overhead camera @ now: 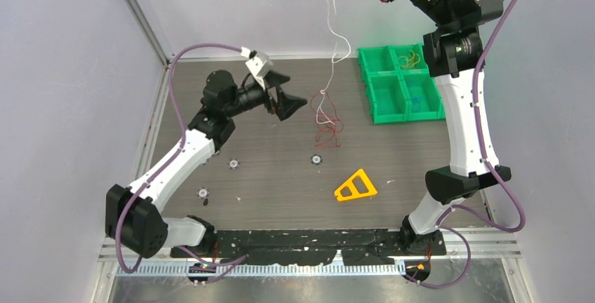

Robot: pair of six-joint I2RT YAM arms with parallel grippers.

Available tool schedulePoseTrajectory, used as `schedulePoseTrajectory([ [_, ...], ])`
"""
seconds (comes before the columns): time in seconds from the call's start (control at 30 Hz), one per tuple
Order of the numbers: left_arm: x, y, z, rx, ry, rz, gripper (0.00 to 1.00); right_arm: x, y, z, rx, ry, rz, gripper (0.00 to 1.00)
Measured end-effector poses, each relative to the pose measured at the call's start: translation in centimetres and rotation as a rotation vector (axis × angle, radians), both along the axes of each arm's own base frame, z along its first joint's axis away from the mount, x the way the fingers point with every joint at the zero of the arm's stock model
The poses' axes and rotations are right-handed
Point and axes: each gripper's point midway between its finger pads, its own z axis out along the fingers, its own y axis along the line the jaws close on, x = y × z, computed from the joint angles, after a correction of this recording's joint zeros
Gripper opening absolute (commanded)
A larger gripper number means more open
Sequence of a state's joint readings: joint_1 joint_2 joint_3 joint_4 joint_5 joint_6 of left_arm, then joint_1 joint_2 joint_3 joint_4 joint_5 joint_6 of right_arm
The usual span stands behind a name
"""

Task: Untangle the cables

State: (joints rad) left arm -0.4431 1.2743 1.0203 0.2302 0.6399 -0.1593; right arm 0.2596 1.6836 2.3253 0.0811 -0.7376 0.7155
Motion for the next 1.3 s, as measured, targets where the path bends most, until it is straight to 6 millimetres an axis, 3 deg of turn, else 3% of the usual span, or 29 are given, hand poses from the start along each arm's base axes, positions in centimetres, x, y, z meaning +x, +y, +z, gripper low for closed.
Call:
schedulePoseTrajectory([
  [0.03,0.2,-0.7,1.4,-0.020,-0.024,-0.012,0.97,0.0,0.0,0.0,0.000,0.000,0.005,0.05],
  [0.1,0.8,-2.5,3.9,-0.058,-0.074,-0.041,0.75,-0.2,0.1,0.0,0.002,-0.002,0.013,0.05],
  [0.17,1.1,-4.5,5.0,-0.083,-0.087,-0.080,0.53,-0.4,0.1,0.1,0.005,-0.005,0.021,0.05],
  [0.27,1.7,-6.3,3.1,-0.065,-0.042,-0.115,0.26,-0.6,0.1,0.4,0.010,-0.013,0.026,0.05],
  [0.37,2.4,-5.5,-2.4,0.001,0.051,-0.097,0.01,-1.1,-0.1,1.0,0.020,-0.030,0.022,0.05],
  [0.4,2.5,-4.3,-5.5,0.040,0.110,-0.077,0.00,-1.4,-0.3,1.4,0.025,-0.041,0.018,0.05],
  [0.5,2.5,-1.1,-11.8,0.109,0.264,-0.012,0.00,-2.3,-0.6,2.6,0.037,-0.082,0.007,0.05],
  [0.63,2.4,2.2,-16.0,0.152,0.390,0.076,0.00,-2.7,-1.4,3.8,0.062,-0.116,-0.028,0.06],
  [0.93,1.7,6.8,-19.3,0.205,0.553,0.224,0.00,-1.7,-4.3,5.9,0.118,-0.176,-0.190,0.06],
  [1.13,1.4,13.8,-22.4,0.226,0.744,0.426,0.00,-0.1,-8.2,7.1,0.130,-0.248,-0.434,0.05],
  [1.3,-0.1,20.2,-23.6,0.259,0.846,0.606,0.00,1.2,-14.4,7.4,0.104,-0.281,-0.723,0.05],
])
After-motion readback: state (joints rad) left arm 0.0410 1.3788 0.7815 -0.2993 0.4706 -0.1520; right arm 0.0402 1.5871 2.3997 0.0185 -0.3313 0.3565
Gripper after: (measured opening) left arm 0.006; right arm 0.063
